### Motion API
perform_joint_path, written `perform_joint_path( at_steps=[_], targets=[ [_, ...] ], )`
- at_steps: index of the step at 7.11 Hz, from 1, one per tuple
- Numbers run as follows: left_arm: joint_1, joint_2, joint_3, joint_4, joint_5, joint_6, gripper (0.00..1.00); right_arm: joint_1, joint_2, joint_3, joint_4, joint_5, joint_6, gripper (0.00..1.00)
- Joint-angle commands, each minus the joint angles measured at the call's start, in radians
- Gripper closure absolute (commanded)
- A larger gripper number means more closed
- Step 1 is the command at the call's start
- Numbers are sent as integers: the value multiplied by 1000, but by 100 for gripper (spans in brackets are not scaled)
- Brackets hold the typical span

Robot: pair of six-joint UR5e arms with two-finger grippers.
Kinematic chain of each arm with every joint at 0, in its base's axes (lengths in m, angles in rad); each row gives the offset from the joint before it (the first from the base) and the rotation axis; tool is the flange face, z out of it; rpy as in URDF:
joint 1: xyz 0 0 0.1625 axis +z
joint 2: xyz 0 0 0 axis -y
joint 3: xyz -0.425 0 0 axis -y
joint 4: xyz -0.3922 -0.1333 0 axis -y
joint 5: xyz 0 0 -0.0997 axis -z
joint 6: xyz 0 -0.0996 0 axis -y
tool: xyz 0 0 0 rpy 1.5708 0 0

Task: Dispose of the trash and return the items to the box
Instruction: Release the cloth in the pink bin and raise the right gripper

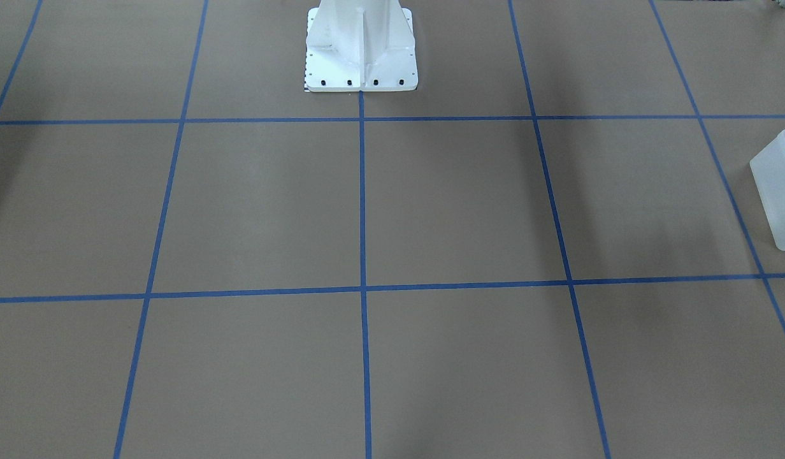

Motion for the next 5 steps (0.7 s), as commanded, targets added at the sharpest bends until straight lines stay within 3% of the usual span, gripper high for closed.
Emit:
perform_joint_path(
  at_steps=[1,3,4,5],
  targets=[
    [0,8,-7,0,0,-1,2,-68,-11,166,-241,-13,37,0],
    [2,8,-6,0,0,-1,2,-68,-66,140,-254,-26,39,0],
    [0,8,-4,0,0,-1,2,-68,-97,123,-222,-47,25,0],
    [2,14,-4,0,0,1,2,-66,-102,108,-168,-14,28,0]
  ],
)
